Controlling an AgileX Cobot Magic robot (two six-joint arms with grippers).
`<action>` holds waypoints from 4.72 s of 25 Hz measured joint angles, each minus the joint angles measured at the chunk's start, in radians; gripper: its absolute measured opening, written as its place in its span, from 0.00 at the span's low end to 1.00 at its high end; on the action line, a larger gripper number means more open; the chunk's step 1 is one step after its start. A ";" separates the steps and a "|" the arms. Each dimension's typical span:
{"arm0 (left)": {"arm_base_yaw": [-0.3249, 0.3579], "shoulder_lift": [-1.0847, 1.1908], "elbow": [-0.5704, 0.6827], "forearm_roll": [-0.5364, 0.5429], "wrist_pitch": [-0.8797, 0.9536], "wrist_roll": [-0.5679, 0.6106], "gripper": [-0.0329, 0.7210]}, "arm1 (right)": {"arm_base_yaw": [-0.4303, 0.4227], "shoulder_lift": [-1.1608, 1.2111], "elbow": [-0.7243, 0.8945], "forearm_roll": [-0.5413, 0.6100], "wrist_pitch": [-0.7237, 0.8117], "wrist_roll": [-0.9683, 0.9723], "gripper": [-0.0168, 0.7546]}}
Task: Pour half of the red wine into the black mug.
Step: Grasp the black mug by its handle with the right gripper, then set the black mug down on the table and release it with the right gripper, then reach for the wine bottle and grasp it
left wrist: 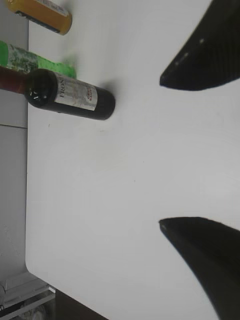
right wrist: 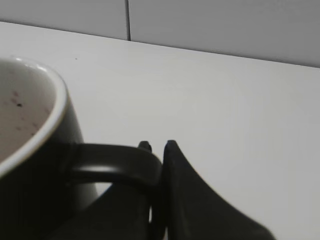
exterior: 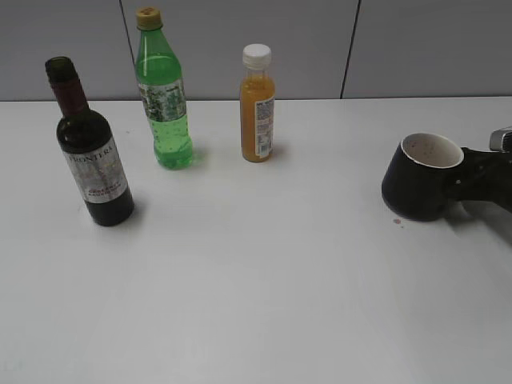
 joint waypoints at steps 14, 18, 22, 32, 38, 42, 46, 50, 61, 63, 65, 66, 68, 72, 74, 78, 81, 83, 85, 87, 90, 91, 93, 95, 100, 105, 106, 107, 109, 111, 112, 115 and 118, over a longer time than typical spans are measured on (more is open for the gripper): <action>0.000 0.000 0.000 0.000 0.000 0.000 0.82 | 0.057 -0.129 -0.029 -0.295 0.042 0.160 0.06; 0.000 0.000 0.000 0.000 0.000 0.000 0.82 | 0.159 -0.129 -0.092 -0.374 0.042 0.192 0.06; 0.000 0.000 0.000 0.000 0.000 0.000 0.82 | 0.267 -0.129 -0.158 -0.452 0.041 0.233 0.06; 0.000 0.000 0.000 0.000 0.000 0.000 0.82 | 0.441 -0.064 -0.314 -0.575 0.039 0.347 0.06; 0.000 0.000 0.000 0.000 0.000 0.000 0.82 | 0.481 0.002 -0.325 -0.553 0.040 0.356 0.06; 0.000 0.000 0.000 0.000 0.000 0.000 0.82 | 0.488 0.038 -0.335 -0.517 0.040 0.352 0.06; 0.000 0.000 0.000 0.000 0.000 0.000 0.82 | 0.505 0.082 -0.358 -0.500 0.040 0.338 0.06; 0.000 0.000 0.000 0.000 0.000 0.000 0.82 | 0.510 0.096 -0.363 -0.466 0.042 0.296 0.06; 0.000 0.000 0.000 0.000 0.000 0.000 0.82 | 0.510 0.148 -0.365 -0.390 0.032 0.281 0.06; 0.000 0.000 0.000 0.000 0.000 0.000 0.82 | 0.510 0.149 -0.365 -0.386 0.032 0.281 0.06; 0.000 0.000 0.000 0.000 0.000 0.000 0.82 | 0.510 0.149 -0.365 -0.387 0.027 0.281 0.09; 0.000 0.000 0.000 0.000 0.000 0.000 0.82 | 0.508 0.149 -0.365 -0.390 0.020 0.284 0.14; 0.000 0.000 0.000 0.000 0.000 0.000 0.82 | 0.499 0.149 -0.367 -0.393 0.009 0.286 0.24; 0.000 0.000 0.000 0.000 0.000 0.000 0.82 | 0.471 0.149 -0.367 -0.435 0.002 0.297 0.32; 0.000 0.000 0.000 0.000 0.000 0.000 0.82 | 0.452 0.146 -0.367 -0.470 0.002 0.304 0.33; 0.000 0.000 0.000 0.000 0.000 0.000 0.82 | 0.414 0.130 -0.367 -0.536 0.002 0.322 0.33; 0.000 0.000 0.000 0.000 0.000 0.000 0.82 | 0.382 0.117 -0.367 -0.590 0.000 0.340 0.33; 0.000 0.000 0.000 0.000 0.000 0.000 0.82 | 0.354 0.110 -0.367 -0.631 -0.002 0.350 0.33; 0.000 0.000 0.000 0.000 0.000 0.000 0.82 | 0.330 0.102 -0.367 -0.667 -0.002 0.365 0.33; 0.000 0.000 0.000 0.000 0.000 0.000 0.82 | 0.308 0.098 -0.367 -0.689 -0.002 0.381 0.33; 0.000 0.000 0.000 0.000 0.000 0.000 0.82 | 0.271 0.098 -0.367 -0.705 -0.003 0.389 0.33; 0.000 0.000 0.000 0.000 0.000 0.000 0.82 | 0.260 0.098 -0.367 -0.707 -0.004 0.390 0.33; 0.000 0.000 0.000 0.000 0.000 0.000 0.82 | 0.231 0.098 -0.367 -0.706 -0.004 0.393 0.33; 0.000 0.000 0.000 0.000 0.000 0.000 0.82 | 0.200 0.092 -0.367 -0.688 -0.004 0.394 0.35; 0.000 0.000 0.000 0.000 0.000 0.000 0.82 | 0.116 0.036 -0.366 -0.598 -0.004 0.394 0.65; 0.000 0.000 0.000 0.000 0.000 0.000 0.82 | 0.093 -0.083 -0.365 -0.479 0.254 0.394 0.86; 0.000 0.000 0.000 0.000 0.000 0.000 0.82 | 0.093 -0.102 -0.365 -0.418 0.335 0.394 0.87; 0.000 0.000 0.000 0.000 0.000 0.000 0.82 | 0.093 -0.124 -0.365 -0.340 0.417 0.394 0.87; 0.000 0.000 0.000 0.000 0.000 0.000 0.82 | 0.093 -0.167 -0.373 -0.180 0.575 0.394 0.87; 0.000 0.000 0.000 0.000 0.000 0.000 0.82 | 0.093 -0.206 -0.396 -0.075 0.769 0.408 0.87; 0.000 0.000 0.000 0.000 0.000 0.000 0.82 | 0.093 -0.225 -0.412 -0.053 0.849 0.424 0.87; 0.000 0.000 0.000 0.000 0.000 0.000 0.82 | 0.093 -0.271 -0.456 0.000 1.103 0.461 0.86; 0.000 0.000 0.000 0.000 0.000 0.000 0.82 | 0.093 -0.308 -0.492 0.154 1.304 0.353 0.86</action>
